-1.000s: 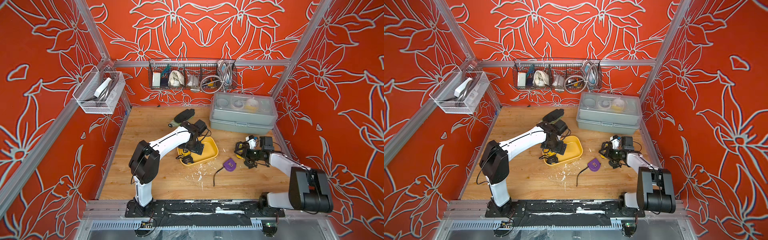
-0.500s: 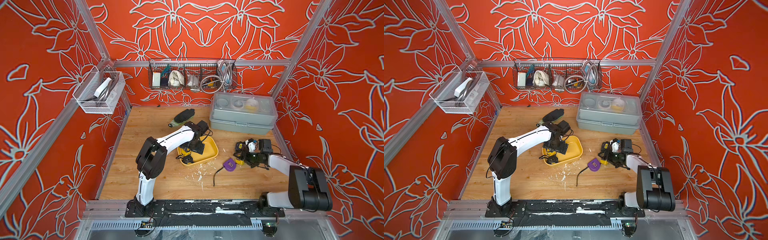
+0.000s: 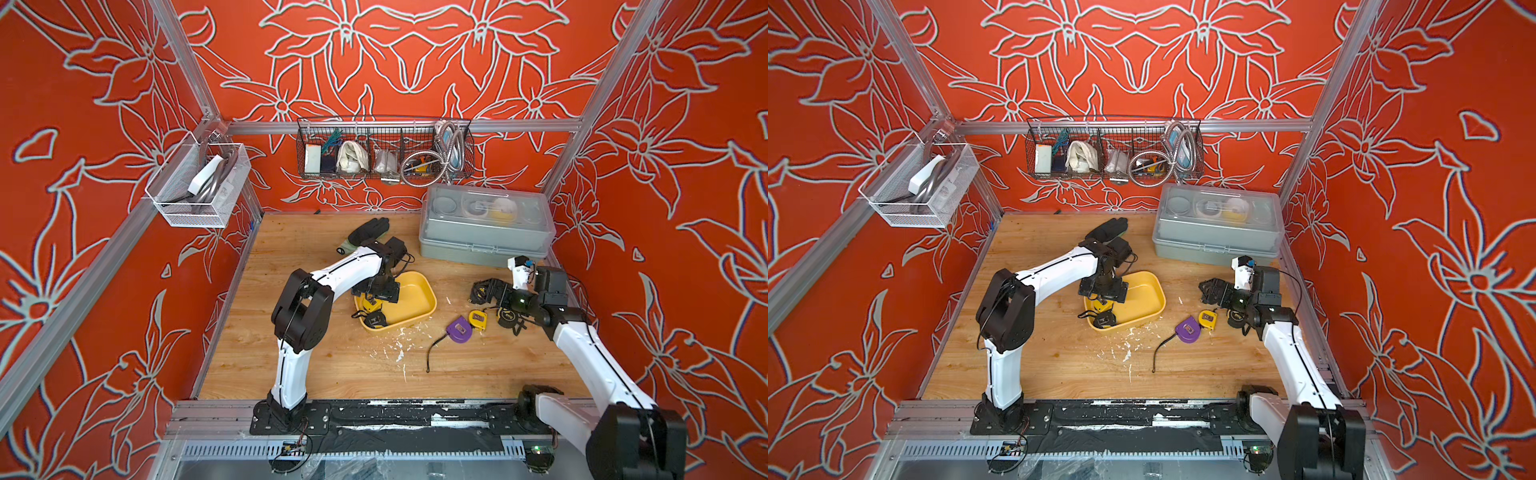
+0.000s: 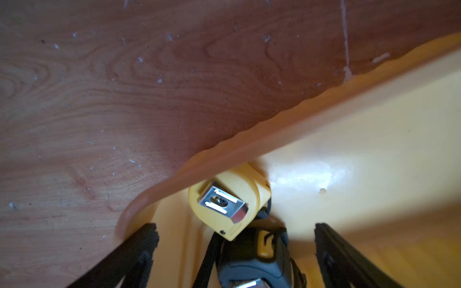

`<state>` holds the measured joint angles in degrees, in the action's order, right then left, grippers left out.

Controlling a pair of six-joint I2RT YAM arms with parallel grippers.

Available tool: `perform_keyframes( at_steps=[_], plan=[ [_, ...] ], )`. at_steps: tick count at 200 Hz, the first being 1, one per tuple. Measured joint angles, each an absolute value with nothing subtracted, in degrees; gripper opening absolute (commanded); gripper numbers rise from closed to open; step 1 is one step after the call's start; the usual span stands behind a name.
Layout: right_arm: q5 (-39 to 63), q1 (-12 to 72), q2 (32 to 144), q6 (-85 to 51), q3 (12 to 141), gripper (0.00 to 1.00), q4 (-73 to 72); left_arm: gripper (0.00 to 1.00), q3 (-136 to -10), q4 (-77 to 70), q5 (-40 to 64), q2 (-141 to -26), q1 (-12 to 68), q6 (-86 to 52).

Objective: Take the tape measure out of the storage box
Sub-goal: Place the tape measure at the center of the board, then pick up the tape measure from the storage box.

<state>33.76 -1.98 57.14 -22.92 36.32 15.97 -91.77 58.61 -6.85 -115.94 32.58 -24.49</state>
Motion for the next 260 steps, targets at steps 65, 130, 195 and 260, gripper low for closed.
perform_keyframes(
  at_steps=[65,130,195,260],
  plan=[
    [32.01,1.67,52.84,-23.55,35.24,1.0,17.04,0.98,-91.77,58.43,-6.2,-120.55,32.58,-27.07],
    [29.15,8.01,54.33,-23.75,34.0,1.0,17.61,0.82,-91.7,55.99,-3.44,-121.21,32.53,-27.4],
    [27.24,10.13,56.01,-23.77,34.0,1.0,17.61,0.72,-93.69,54.76,-1.1,-123.04,32.6,-26.5],
    [27.22,11.27,57.56,-23.53,34.04,1.0,17.5,0.43,-93.76,53.87,-0.69,-122.91,32.67,-24.53]
  ],
)
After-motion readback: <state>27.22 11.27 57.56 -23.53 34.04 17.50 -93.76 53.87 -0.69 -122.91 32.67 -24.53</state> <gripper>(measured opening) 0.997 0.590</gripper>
